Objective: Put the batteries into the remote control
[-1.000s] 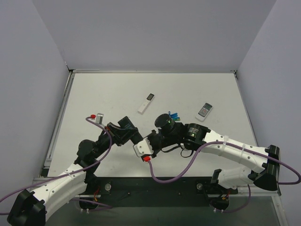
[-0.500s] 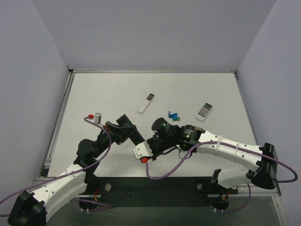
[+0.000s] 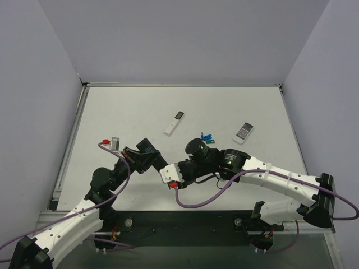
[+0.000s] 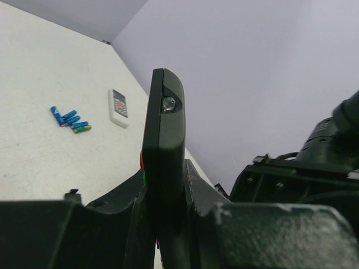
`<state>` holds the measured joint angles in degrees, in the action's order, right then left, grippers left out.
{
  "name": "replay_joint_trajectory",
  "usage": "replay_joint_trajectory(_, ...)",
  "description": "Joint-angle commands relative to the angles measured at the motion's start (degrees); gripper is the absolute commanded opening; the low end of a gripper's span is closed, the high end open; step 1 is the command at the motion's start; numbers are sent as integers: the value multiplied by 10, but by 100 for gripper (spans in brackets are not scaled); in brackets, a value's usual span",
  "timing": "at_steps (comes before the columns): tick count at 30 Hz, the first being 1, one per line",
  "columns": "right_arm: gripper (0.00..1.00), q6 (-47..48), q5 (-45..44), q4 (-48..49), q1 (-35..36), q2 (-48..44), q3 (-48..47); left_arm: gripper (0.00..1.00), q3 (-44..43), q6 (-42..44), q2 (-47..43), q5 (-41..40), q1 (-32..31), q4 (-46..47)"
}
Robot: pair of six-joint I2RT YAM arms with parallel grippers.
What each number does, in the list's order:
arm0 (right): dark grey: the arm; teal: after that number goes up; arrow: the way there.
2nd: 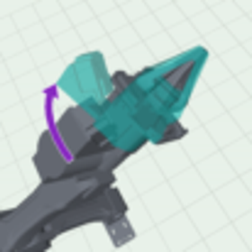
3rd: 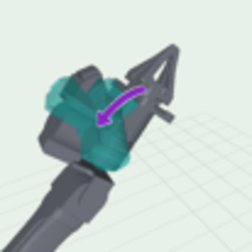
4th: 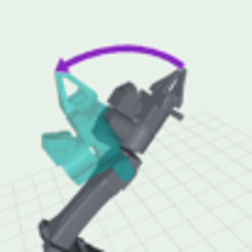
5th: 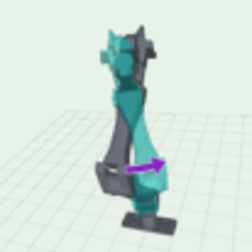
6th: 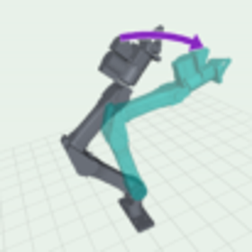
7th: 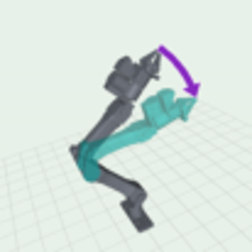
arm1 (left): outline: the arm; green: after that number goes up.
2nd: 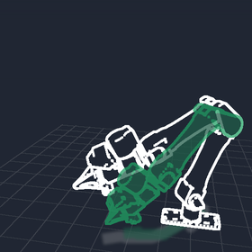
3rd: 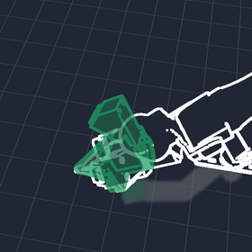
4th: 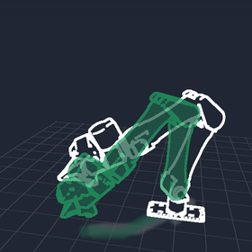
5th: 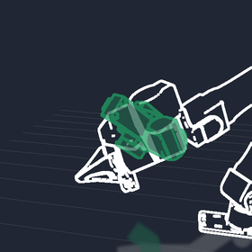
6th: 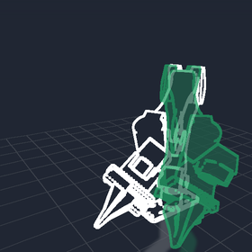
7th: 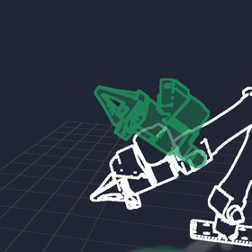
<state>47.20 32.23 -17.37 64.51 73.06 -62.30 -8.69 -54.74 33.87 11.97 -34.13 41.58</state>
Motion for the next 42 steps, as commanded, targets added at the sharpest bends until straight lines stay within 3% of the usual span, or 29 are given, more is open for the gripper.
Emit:
replay_joint_trajectory(1, 34, -100, -30, 51, -31, -41, 4, 0, 5, 44, -16, -62, -3, -88)
replay_joint_trajectory(6, 41, -283, -121, 59, -97, -50, 12, 0, 23, 49, -16, -96, -3, -128)
replay_joint_trajectory(8, 52, -338, -203, 59, -121, -51, 20, 0, 24, 45, -13, -100, -2, -135)
replay_joint_trajectory(14, 65, -537, -352, 35, -189, -20, 33, 0, 38, 29, -8, -106, -2, -145)
replay_joint_trajectory(20, 72, -679, -390, -28, -273, 89, 10, 0, 40, 31, -28, -99, -2, -175)
replay_joint_trajectory(28, 79, -728, -429, -42, -323, 227, -43, 0, 44, 28, -73, -102, -1, -218)
replay_joint_trajectory(42, 72, -749, -433, -5, -360, 361, -94, 0, 41, 34, -91, -106, 0, -241)
